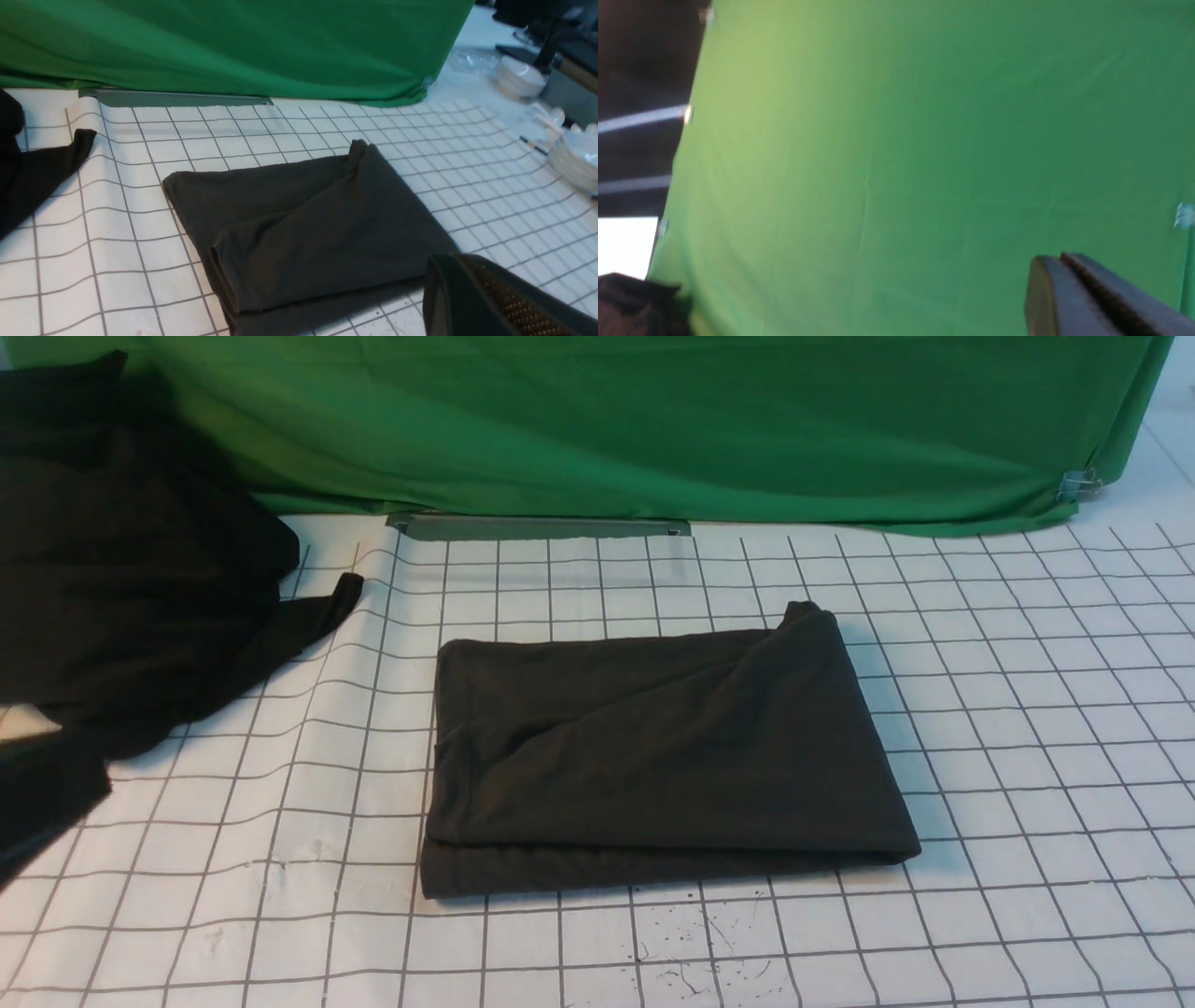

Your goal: Fold a long-sleeved shirt over a white checkered tablecloth.

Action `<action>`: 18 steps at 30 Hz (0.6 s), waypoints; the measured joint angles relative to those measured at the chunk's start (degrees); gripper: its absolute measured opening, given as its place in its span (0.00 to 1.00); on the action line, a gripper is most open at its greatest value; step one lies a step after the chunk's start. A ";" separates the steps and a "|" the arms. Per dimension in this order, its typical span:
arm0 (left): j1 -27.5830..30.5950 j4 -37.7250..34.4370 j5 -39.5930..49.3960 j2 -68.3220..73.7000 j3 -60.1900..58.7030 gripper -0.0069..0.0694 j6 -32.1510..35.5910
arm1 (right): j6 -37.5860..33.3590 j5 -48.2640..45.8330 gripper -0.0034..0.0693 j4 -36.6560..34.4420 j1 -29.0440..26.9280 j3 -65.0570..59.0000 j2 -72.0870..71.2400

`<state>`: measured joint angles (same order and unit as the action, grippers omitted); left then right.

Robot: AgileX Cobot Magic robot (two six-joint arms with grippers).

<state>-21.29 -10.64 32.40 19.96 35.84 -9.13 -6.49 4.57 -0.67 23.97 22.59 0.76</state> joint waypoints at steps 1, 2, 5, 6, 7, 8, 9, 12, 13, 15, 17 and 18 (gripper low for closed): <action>0.00 0.05 -2.13 -4.27 -3.80 0.09 -1.91 | -0.21 2.19 0.05 0.00 0.00 -1.85 -0.76; 0.00 0.12 -3.16 -6.54 -5.97 0.09 -2.83 | -0.21 2.86 0.06 0.00 0.00 -2.27 -0.78; 0.00 0.51 -6.03 -10.98 -10.31 0.09 -3.97 | -0.16 3.79 0.08 0.00 0.00 -2.74 -0.78; 0.00 0.70 -6.65 -11.67 -11.19 0.09 -4.10 | -0.16 4.04 0.08 0.00 0.00 -2.81 -0.78; 0.00 0.96 -7.95 -12.80 -12.97 0.09 -4.19 | -0.16 4.18 0.09 0.00 0.00 -2.85 -0.78; 0.00 1.03 -8.37 -13.00 -13.27 0.09 -4.19 | -0.16 4.30 0.09 0.00 0.00 -2.85 -0.78; 0.00 1.10 -9.23 -13.30 -14.02 0.09 -4.23 | -0.16 4.30 0.10 0.00 0.00 -2.85 -0.78; 0.00 1.14 -9.98 -13.30 -14.22 0.09 -4.31 | -0.16 4.12 0.10 0.00 0.00 -2.85 -0.78; 0.00 1.14 -10.75 -13.30 -14.22 0.09 -4.31 | -0.16 4.12 0.12 0.00 0.00 -2.85 -0.78; 0.00 1.14 -10.88 -13.30 -14.22 0.09 -4.31 | -0.16 4.06 0.13 0.00 0.00 -2.85 -0.78; 0.00 1.14 -10.94 -13.36 -14.29 0.09 -4.11 | -0.16 3.95 0.14 0.00 0.00 -2.85 -0.78; 0.00 1.14 -10.99 -13.36 -14.36 0.09 -4.11 | -0.16 3.93 0.14 0.00 0.00 -2.85 -0.78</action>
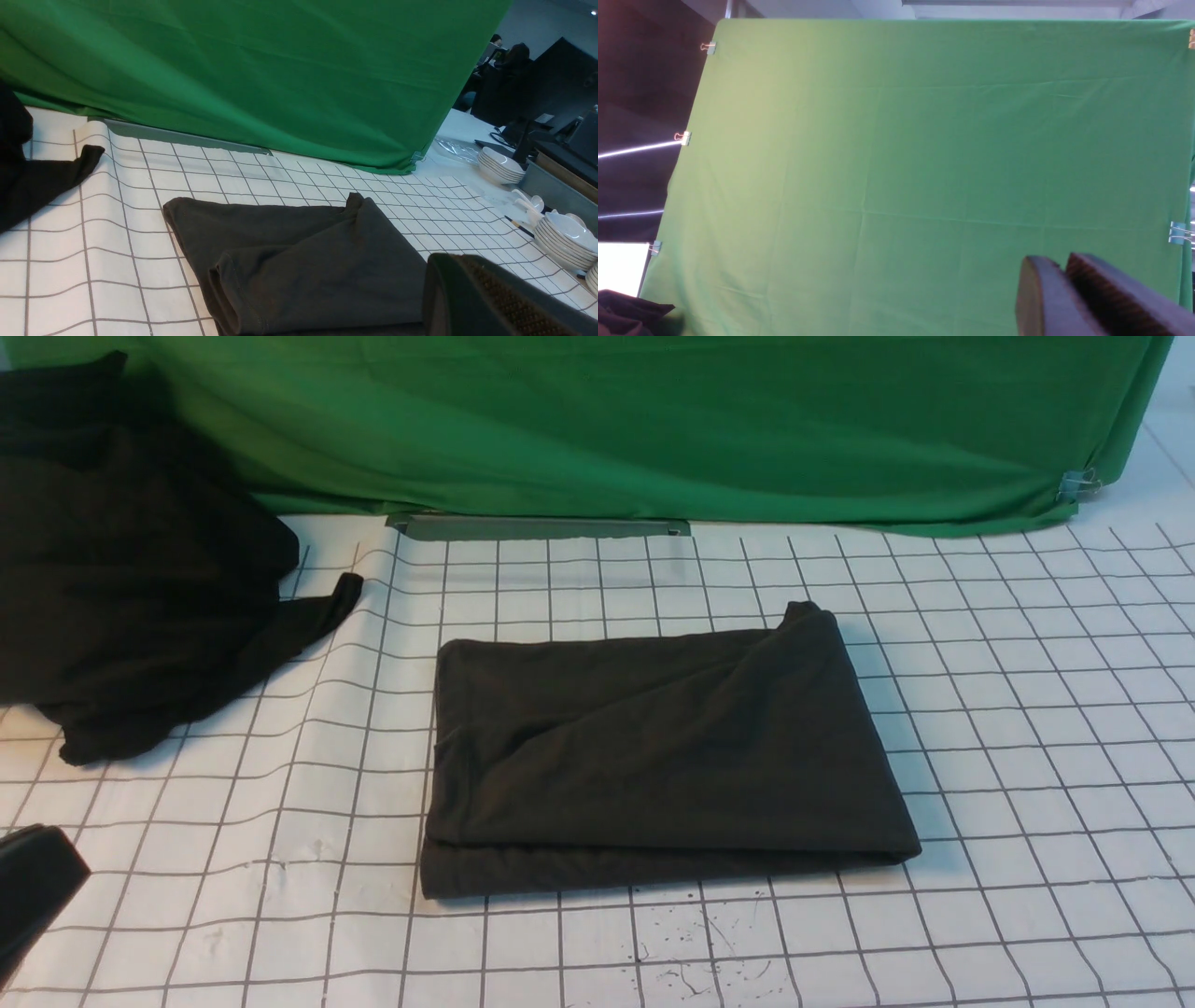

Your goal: Fold a long-sleeved shirt over a white checkered tablecloth.

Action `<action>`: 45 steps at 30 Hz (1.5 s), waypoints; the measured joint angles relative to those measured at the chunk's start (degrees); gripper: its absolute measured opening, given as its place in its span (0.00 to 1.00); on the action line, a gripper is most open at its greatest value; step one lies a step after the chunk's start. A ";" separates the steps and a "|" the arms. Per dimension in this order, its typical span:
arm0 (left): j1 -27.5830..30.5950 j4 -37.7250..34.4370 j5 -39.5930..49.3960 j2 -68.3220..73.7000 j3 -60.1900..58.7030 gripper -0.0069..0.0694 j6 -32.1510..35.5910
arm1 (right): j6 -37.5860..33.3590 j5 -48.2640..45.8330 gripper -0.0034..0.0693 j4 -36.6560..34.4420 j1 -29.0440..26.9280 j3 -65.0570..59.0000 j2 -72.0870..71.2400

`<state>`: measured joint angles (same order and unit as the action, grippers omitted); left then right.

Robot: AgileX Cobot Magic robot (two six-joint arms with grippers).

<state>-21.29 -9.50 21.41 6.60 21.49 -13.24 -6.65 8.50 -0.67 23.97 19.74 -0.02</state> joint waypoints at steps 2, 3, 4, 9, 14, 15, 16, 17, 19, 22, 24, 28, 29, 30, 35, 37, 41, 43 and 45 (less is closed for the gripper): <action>0.00 0.00 0.16 0.00 -0.13 0.09 0.20 | 0.00 -0.06 0.14 0.00 0.00 0.00 0.00; 0.00 0.00 0.21 0.00 -0.14 0.09 0.20 | 0.00 -0.13 0.15 0.00 0.00 0.00 0.00; 0.00 0.02 0.22 0.00 -0.19 0.09 0.20 | 0.00 -0.18 0.15 0.00 0.00 0.00 0.00; 0.00 0.13 0.33 0.00 -0.19 0.09 0.20 | 0.00 -0.23 0.17 0.00 0.00 0.00 0.00; 0.00 0.61 0.27 0.00 -0.19 0.09 1.07 | 0.00 -0.23 0.18 0.00 0.00 0.00 0.00; 0.00 0.86 0.27 0.00 -0.19 0.09 1.55 | 0.00 -0.23 0.19 0.00 0.00 0.00 0.00; 0.00 1.65 0.00 0.00 -0.19 0.09 3.56 | 0.00 -0.23 0.19 0.00 0.00 0.00 0.00; 0.00 1.89 -0.26 0.00 -0.19 0.09 6.21 | 0.00 -0.23 0.19 0.00 0.00 0.00 0.00; 0.76 1.94 -0.97 0.00 -0.59 0.09 12.16 | 0.00 -0.23 0.19 0.00 0.00 0.00 0.00; 3.43 2.07 -2.61 -0.11 -2.41 0.09 17.04 | 0.00 -0.23 0.19 0.00 0.00 0.00 0.00; 8.99 2.12 -6.17 -1.35 -6.67 0.09 19.70 | 0.00 -0.23 0.19 0.00 0.00 0.00 0.00; 17.94 1.77 -11.28 -4.13 -14.66 0.09 20.51 | 0.00 -0.23 0.19 0.00 0.00 0.00 0.00; 18.31 1.77 -11.44 -4.28 -14.66 0.09 20.56 | 0.00 -0.23 0.19 0.00 0.00 0.00 0.00; 20.79 1.72 -12.15 -5.50 -17.63 0.09 20.56 | 0.00 -0.23 0.19 0.00 0.00 0.00 0.00; 22.58 2.53 -10.85 -6.43 -21.64 0.09 20.70 | 0.00 -0.23 0.20 0.00 0.00 0.00 0.00; 22.46 3.23 -8.71 -6.43 -21.89 0.09 20.70 | 0.00 -0.29 0.21 0.00 0.00 0.00 0.00; 22.01 3.66 -8.42 -6.43 -21.90 0.09 20.70 | 0.00 -0.29 0.22 0.00 0.00 0.00 0.00; 21.80 3.66 -8.42 -6.43 -21.90 0.09 20.70 | 0.00 -0.29 0.22 0.00 0.00 0.00 0.00; 21.81 3.66 -8.42 -6.43 -21.90 0.09 20.70 | 0.00 -0.34 0.23 0.00 0.00 0.00 0.00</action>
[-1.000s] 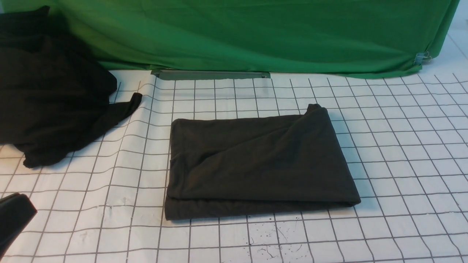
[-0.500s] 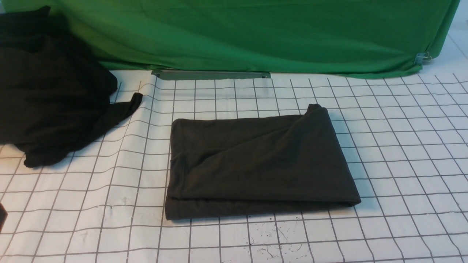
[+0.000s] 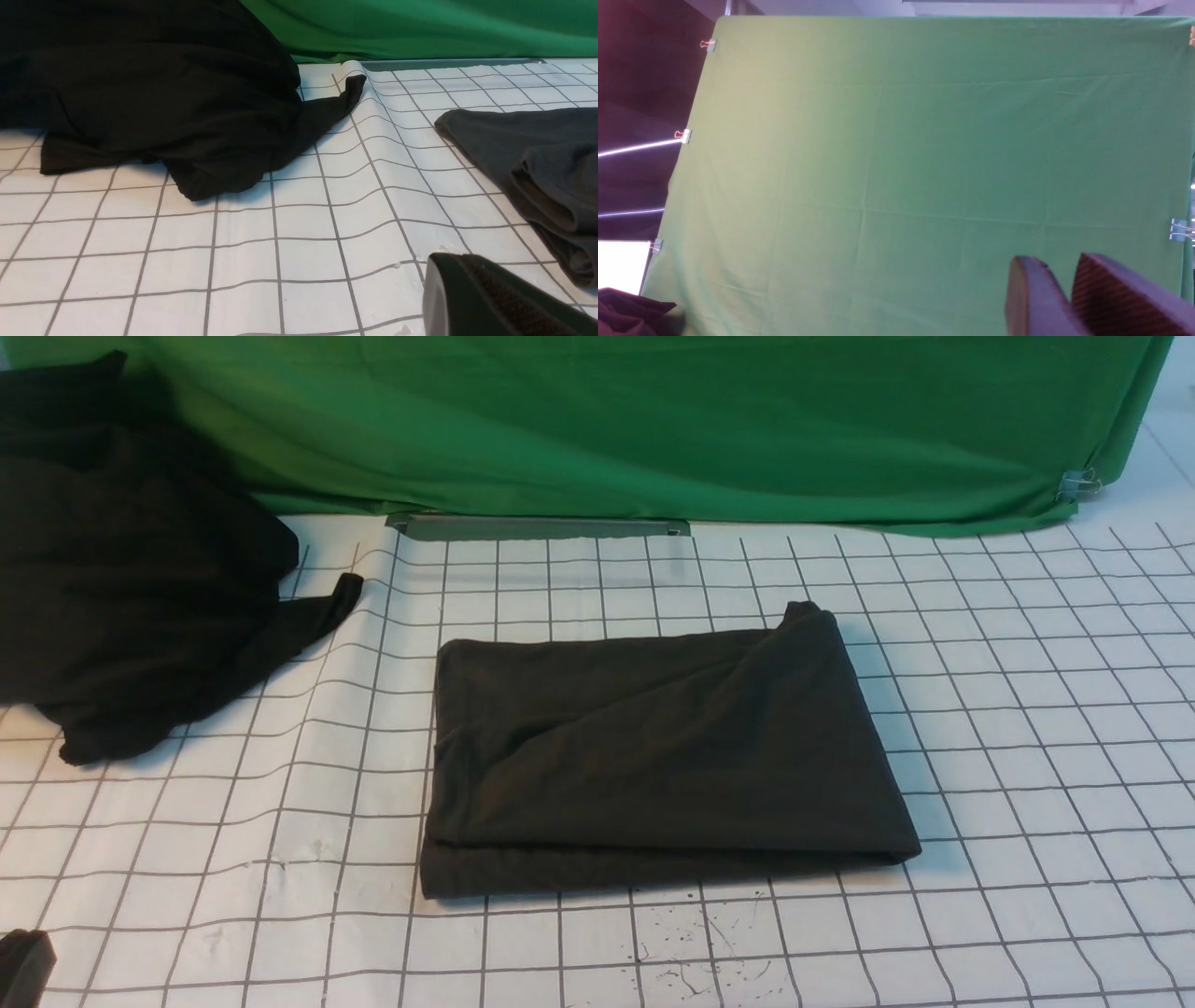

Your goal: Fold a long-sleeved shirt over a white checkered tablecloth.

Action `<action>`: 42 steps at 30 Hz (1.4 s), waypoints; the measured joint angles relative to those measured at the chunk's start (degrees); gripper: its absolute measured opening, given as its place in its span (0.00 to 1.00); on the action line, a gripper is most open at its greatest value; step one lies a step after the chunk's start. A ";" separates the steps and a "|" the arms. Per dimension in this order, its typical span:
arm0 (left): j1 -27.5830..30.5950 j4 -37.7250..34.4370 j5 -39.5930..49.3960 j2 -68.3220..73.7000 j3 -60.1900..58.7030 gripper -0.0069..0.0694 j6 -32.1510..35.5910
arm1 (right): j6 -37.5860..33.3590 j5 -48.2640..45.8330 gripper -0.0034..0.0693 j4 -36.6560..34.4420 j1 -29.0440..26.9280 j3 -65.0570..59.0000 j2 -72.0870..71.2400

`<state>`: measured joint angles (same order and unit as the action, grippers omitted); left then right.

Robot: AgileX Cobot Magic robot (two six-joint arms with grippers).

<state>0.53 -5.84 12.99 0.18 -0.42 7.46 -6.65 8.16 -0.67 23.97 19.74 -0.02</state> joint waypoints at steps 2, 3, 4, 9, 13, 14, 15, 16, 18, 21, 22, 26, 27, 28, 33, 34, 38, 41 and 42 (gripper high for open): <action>0.00 0.43 0.00 0.00 0.00 0.09 0.00 | 0.00 -0.11 0.24 0.00 0.00 0.00 0.00; 0.00 0.87 0.00 0.00 0.00 0.09 0.00 | 0.00 -0.11 0.25 0.00 0.00 0.00 0.00; 0.00 0.88 0.00 0.00 0.00 0.09 0.00 | 0.00 -0.11 0.25 0.00 0.00 0.00 0.00; 0.00 2.01 0.00 0.00 0.00 0.09 0.07 | 0.00 -0.17 0.27 0.00 0.00 0.00 0.00; 0.00 2.35 0.00 0.00 0.00 0.09 0.23 | 0.00 -0.27 0.28 0.00 0.00 0.00 0.00; 0.00 2.35 0.00 0.00 0.00 0.09 0.23 | 0.00 -0.27 0.28 0.00 0.00 0.00 0.00; 0.00 2.35 0.00 0.00 0.00 0.09 0.23 | 0.00 -0.27 0.29 0.00 0.00 0.00 0.00; 0.00 2.35 0.00 0.00 0.00 0.09 0.23 | 0.00 -0.27 0.29 0.00 0.00 0.00 0.00; 0.00 2.41 0.00 0.00 0.00 0.09 0.23 | 0.00 -0.27 0.29 0.00 0.00 0.00 0.00; 0.00 2.38 0.00 0.00 0.00 0.09 0.23 | 0.00 -0.27 0.29 0.00 0.00 0.00 0.00; 0.00 2.38 0.00 0.00 0.00 0.09 0.23 | 0.00 -0.27 0.30 0.00 0.00 0.00 0.00; 0.00 2.43 0.00 0.00 0.00 0.09 0.23 | 1.79 -1.27 0.32 -0.15 0.00 0.00 0.00; 0.00 2.43 0.00 0.00 0.00 0.09 0.23 | 1.99 -1.47 0.32 -0.15 0.00 0.00 0.00; 0.00 2.50 0.00 0.00 0.00 0.09 0.23 | 2.98 -3.24 0.33 -0.32 0.00 -0.03 0.00; 0.00 2.50 0.00 0.00 0.00 0.09 0.18 | 1.92 -5.33 0.34 -0.40 0.00 -2.14 0.00; 0.00 2.50 0.00 0.00 0.00 0.09 0.18 | 0.96 -6.41 0.34 -0.44 0.00 -3.12 0.02; 0.00 2.50 0.00 0.00 0.00 0.09 0.18 | -0.12 -9.18 0.35 -0.46 -0.62 -5.75 0.02; 0.00 2.50 0.00 0.00 0.00 0.09 0.18 | -0.51 -13.13 0.35 -0.51 -5.51 -9.39 0.05; 0.00 2.50 0.00 0.00 0.00 0.09 0.18 | -0.51 -14.54 0.35 -0.51 -9.07 -11.78 0.05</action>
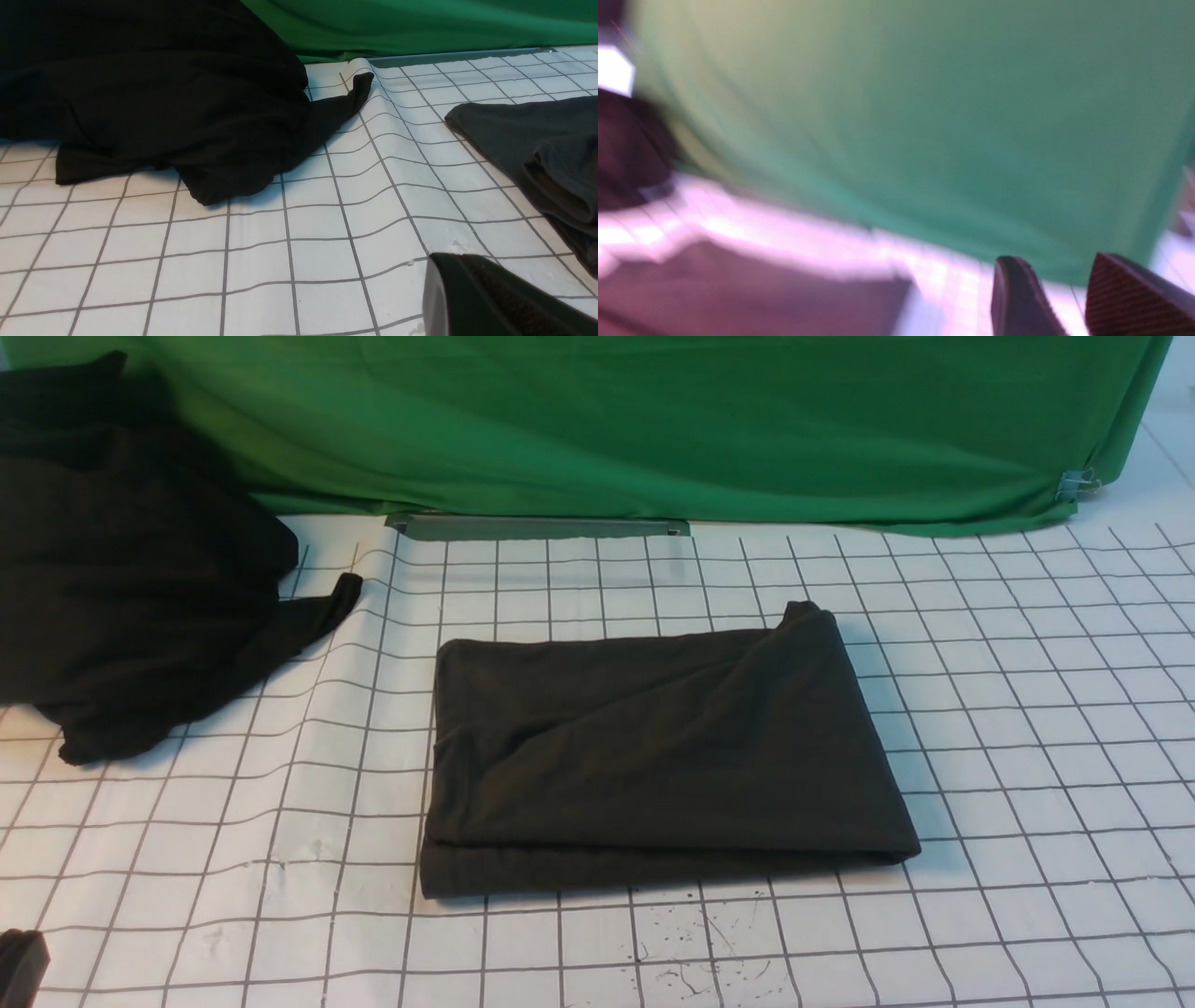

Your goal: Fold a long-sleeved shirt over a white checkered tablecloth.

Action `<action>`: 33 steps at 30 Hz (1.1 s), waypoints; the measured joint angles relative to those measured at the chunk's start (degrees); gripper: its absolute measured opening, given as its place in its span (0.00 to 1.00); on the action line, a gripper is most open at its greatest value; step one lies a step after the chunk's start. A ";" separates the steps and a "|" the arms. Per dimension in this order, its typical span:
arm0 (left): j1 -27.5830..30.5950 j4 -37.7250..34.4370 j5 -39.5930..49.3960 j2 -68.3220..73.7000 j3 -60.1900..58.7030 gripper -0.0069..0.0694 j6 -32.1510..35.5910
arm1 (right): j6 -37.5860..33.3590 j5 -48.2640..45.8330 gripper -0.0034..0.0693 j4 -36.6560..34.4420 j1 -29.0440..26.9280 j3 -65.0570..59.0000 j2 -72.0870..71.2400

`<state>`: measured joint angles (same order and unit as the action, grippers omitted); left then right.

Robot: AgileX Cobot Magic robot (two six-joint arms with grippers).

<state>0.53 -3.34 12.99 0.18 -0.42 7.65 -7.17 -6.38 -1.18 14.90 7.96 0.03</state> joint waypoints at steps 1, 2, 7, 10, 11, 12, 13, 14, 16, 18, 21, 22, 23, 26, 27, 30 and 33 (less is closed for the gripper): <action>0.00 0.00 0.00 0.00 0.00 0.09 0.00 | 0.00 -0.89 0.35 0.00 -3.09 -2.35 0.05; 0.00 0.00 0.00 0.00 0.00 0.09 0.00 | 0.00 -1.43 0.36 0.06 -5.54 -4.46 0.05; 0.00 0.00 0.02 -0.05 0.00 0.09 0.00 | 0.00 -7.55 0.37 0.28 -14.42 -8.42 0.05; 0.00 0.07 0.02 -0.11 0.00 0.09 0.00 | 0.00 -8.03 0.37 0.35 -15.76 -8.42 0.05; 0.00 0.07 0.02 -0.11 0.00 0.09 0.07 | 0.00 -8.06 0.37 0.35 -15.81 -8.42 0.05; 0.00 0.07 0.02 -0.11 0.00 0.09 0.06 | 0.00 -8.12 0.37 0.35 -15.81 -8.42 0.05; 0.00 0.07 0.02 -0.11 0.00 0.09 0.06 | 0.00 -8.10 0.37 0.35 -15.88 -8.42 0.05; 0.00 0.13 0.02 -0.11 0.00 0.09 0.06 | 0.00 -8.10 0.37 0.35 -15.88 -8.42 0.05; 0.00 0.13 0.02 -0.11 0.00 0.09 0.06 | 0.00 -8.10 0.37 0.35 -15.99 -8.42 0.05; 0.00 0.13 0.02 -0.11 0.00 0.09 0.06 | -0.05 -8.10 0.38 0.35 -15.99 -8.42 0.05; 0.00 0.13 0.02 -0.11 0.00 0.09 0.06 | 0.03 -8.10 0.38 0.35 -15.99 -8.42 0.05; 0.00 0.13 0.02 -0.11 0.00 0.09 0.06 | 0.03 -8.10 0.38 0.35 -15.99 -8.42 0.05; 0.00 0.13 0.02 -0.11 0.00 0.09 0.06 | 0.03 -8.10 0.38 0.35 -15.99 -8.42 0.05; 0.00 0.17 0.02 -0.11 0.00 0.09 0.06 | 0.03 -8.10 0.38 0.35 -15.99 -8.42 0.05; 0.00 0.17 0.02 -0.11 0.00 0.09 0.06 | 0.03 -8.10 0.38 0.35 -15.99 -8.42 0.05; 0.00 0.23 0.02 -0.11 0.00 0.09 0.06 | 0.03 -8.10 0.38 0.35 -16.06 -8.42 0.05; 0.00 0.23 0.02 -0.11 0.00 0.09 0.06 | 0.03 -8.10 0.38 0.35 -16.06 -8.42 0.05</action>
<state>0.53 -3.11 13.01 0.07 -0.42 7.71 -7.14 -14.48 -0.83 -1.16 -0.46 0.08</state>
